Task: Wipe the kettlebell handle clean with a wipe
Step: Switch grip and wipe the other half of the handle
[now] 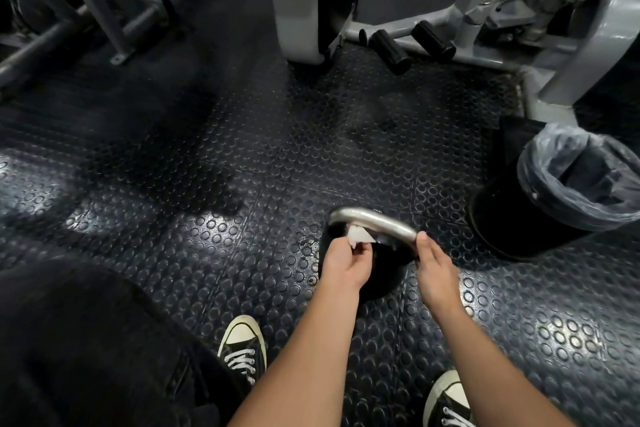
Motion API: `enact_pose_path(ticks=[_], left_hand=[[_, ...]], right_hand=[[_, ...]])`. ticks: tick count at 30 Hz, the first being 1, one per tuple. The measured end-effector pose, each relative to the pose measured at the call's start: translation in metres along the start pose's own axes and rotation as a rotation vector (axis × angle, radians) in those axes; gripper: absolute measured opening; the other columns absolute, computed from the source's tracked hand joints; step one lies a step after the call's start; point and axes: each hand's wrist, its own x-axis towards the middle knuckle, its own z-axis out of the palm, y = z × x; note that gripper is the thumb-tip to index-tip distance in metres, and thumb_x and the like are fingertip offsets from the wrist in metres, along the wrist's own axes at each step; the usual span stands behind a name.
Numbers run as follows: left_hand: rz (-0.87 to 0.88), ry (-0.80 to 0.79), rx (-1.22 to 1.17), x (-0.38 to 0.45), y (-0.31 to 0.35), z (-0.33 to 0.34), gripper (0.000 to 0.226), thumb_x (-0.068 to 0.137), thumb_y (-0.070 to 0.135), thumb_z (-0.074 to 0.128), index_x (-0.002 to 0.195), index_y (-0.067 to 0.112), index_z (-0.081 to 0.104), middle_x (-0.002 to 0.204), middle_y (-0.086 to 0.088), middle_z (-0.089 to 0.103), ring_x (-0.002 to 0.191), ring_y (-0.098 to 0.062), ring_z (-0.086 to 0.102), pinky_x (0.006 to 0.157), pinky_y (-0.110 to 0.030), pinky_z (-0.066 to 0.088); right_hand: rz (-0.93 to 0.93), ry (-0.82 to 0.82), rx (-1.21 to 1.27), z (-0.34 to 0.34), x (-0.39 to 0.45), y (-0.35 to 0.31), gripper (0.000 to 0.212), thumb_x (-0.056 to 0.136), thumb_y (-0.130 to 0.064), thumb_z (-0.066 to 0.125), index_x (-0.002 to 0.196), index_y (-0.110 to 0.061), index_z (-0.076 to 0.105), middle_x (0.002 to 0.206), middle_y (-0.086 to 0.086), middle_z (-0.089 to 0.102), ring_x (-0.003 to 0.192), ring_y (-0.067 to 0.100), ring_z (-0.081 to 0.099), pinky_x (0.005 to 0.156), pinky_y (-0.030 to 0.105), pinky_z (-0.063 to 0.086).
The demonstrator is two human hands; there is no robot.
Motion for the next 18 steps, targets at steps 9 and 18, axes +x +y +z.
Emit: enact_pose_path(ticks=[9, 18], left_hand=[[-0.029, -0.011, -0.212, -0.002, 0.001, 0.003, 0.028, 0.107, -0.012, 0.037, 0.093, -0.001, 0.058, 0.092, -0.014, 0.06, 0.08, -0.019, 0.059, 0.043, -0.018, 0.055], [0.002, -0.013, -0.246, -0.004, 0.003, 0.0, 0.029, 0.108, -0.011, 0.037, 0.09, -0.001, 0.058, 0.09, -0.014, 0.059, 0.081, -0.019, 0.059, 0.045, -0.019, 0.058]], right_hand=[[-0.003, 0.002, 0.022, 0.0, -0.002, -0.001, 0.062, 0.095, -0.064, 0.035, 0.139, -0.024, 0.054, 0.136, 0.0, 0.057, 0.125, 0.018, 0.05, 0.108, 0.036, 0.034], [0.03, 0.003, 0.03, 0.001, -0.001, 0.0, 0.066, 0.094, -0.066, 0.035, 0.142, -0.022, 0.05, 0.143, 0.001, 0.052, 0.133, 0.021, 0.045, 0.112, 0.04, 0.031]])
